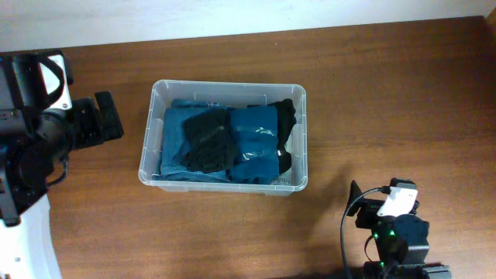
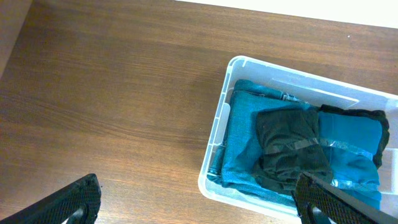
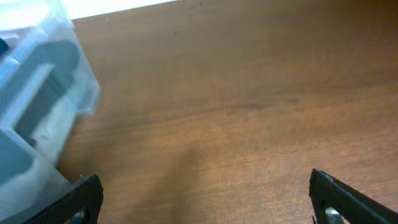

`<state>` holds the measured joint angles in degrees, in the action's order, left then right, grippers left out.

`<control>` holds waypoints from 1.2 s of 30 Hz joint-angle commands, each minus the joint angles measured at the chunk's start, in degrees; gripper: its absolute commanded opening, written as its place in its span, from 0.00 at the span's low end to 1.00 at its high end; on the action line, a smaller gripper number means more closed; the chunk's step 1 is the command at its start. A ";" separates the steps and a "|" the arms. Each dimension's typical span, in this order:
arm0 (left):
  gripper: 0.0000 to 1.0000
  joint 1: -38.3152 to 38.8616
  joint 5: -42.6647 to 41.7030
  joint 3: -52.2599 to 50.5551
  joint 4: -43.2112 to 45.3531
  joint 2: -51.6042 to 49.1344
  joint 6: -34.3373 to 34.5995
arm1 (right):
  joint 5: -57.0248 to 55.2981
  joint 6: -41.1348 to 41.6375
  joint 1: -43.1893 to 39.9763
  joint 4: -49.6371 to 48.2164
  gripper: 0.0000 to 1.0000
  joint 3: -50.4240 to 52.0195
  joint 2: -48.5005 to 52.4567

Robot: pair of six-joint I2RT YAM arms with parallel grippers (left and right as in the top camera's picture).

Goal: Pack container

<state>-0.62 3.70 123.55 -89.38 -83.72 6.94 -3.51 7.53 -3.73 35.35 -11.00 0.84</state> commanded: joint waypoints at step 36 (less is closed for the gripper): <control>0.99 -0.31 5.01 -1.66 3.28 3.34 -1.44 | 0.31 -0.02 -0.48 -0.90 0.98 2.16 -0.52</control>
<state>-0.62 4.89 123.42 -88.38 -83.50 6.70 -3.33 7.51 -3.73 34.59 -9.32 0.84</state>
